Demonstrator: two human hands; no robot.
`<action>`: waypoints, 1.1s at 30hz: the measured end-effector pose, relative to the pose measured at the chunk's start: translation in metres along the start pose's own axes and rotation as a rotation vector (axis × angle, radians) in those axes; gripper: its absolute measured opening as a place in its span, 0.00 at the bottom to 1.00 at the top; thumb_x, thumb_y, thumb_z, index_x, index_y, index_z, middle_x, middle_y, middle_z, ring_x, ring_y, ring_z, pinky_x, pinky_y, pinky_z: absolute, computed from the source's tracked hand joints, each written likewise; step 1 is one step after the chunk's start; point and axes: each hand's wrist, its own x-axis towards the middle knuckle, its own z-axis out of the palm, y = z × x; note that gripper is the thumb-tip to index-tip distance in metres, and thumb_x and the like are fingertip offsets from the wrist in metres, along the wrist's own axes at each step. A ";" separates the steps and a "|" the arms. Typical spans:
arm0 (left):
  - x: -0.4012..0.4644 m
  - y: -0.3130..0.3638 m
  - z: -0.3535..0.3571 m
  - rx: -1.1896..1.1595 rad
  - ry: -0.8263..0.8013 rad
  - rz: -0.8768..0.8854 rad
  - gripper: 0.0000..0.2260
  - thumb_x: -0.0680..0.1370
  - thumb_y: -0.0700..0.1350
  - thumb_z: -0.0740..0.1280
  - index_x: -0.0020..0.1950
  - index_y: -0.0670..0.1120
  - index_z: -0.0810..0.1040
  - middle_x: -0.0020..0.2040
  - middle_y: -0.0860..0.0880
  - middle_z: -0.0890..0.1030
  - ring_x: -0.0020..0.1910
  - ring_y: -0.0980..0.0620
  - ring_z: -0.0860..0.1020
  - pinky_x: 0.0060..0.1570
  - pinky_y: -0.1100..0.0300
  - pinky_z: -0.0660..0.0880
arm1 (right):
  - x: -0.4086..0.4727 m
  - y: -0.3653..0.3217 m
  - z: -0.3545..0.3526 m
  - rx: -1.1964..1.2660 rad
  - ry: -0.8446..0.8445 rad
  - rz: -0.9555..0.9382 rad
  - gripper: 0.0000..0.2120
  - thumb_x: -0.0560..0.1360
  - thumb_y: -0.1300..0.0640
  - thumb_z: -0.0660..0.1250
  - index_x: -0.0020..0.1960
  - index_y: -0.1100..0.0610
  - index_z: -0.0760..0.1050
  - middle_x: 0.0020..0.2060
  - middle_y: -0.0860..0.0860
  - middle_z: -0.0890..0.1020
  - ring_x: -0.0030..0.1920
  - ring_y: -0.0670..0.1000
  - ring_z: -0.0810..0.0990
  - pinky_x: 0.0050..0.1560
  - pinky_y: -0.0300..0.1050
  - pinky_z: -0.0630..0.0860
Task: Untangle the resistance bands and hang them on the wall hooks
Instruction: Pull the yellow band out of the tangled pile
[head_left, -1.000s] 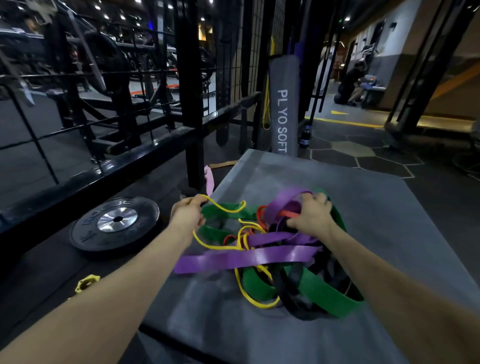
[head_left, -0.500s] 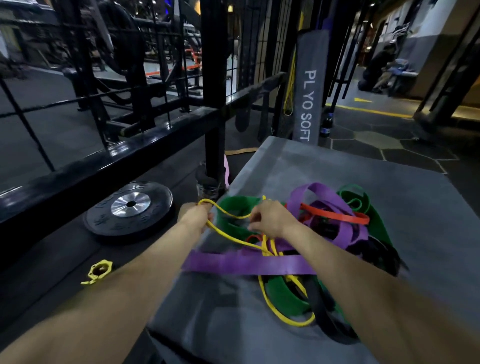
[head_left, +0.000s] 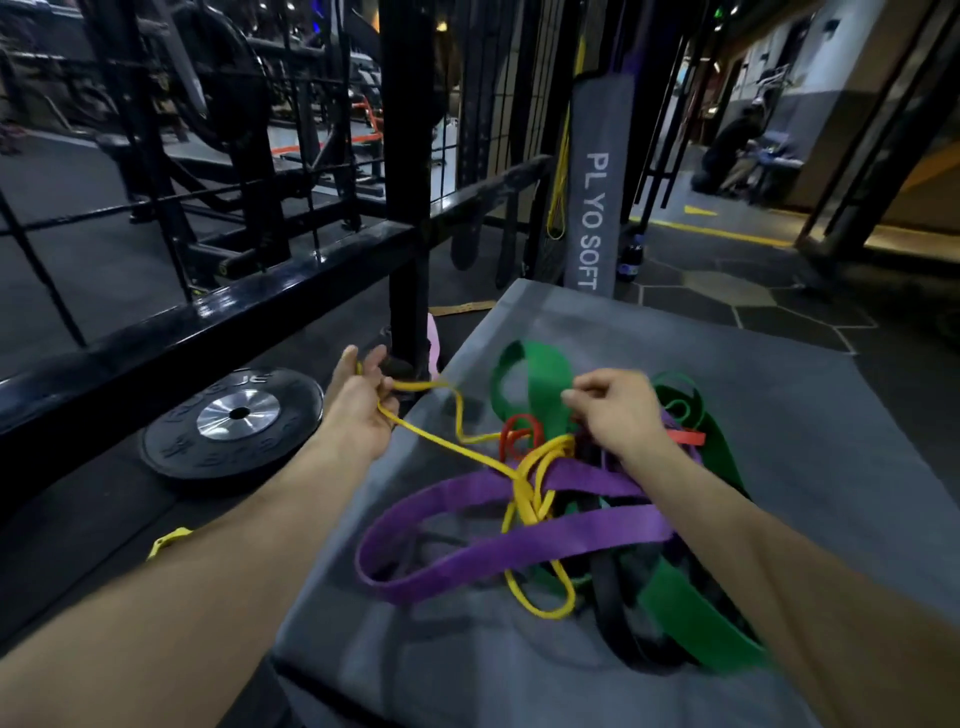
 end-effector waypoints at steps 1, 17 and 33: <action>-0.005 0.002 0.000 -0.016 0.015 0.012 0.19 0.81 0.34 0.52 0.66 0.53 0.68 0.54 0.54 0.77 0.28 0.59 0.68 0.19 0.70 0.62 | 0.001 0.004 -0.009 0.096 0.089 0.071 0.07 0.71 0.63 0.71 0.47 0.66 0.81 0.38 0.55 0.80 0.42 0.50 0.77 0.50 0.43 0.78; -0.084 0.016 -0.002 0.894 -0.308 0.281 0.22 0.73 0.28 0.64 0.66 0.41 0.70 0.42 0.51 0.76 0.39 0.54 0.74 0.42 0.61 0.74 | -0.050 0.008 -0.045 -0.220 -0.194 -0.097 0.13 0.71 0.67 0.66 0.54 0.61 0.81 0.51 0.55 0.84 0.53 0.52 0.81 0.63 0.40 0.71; -0.110 0.017 -0.020 1.247 -0.375 0.473 0.19 0.74 0.40 0.69 0.63 0.49 0.71 0.50 0.52 0.78 0.43 0.50 0.77 0.49 0.58 0.74 | -0.091 0.002 -0.026 -1.039 -0.515 -0.512 0.14 0.75 0.52 0.63 0.59 0.53 0.76 0.59 0.54 0.69 0.63 0.56 0.65 0.60 0.49 0.66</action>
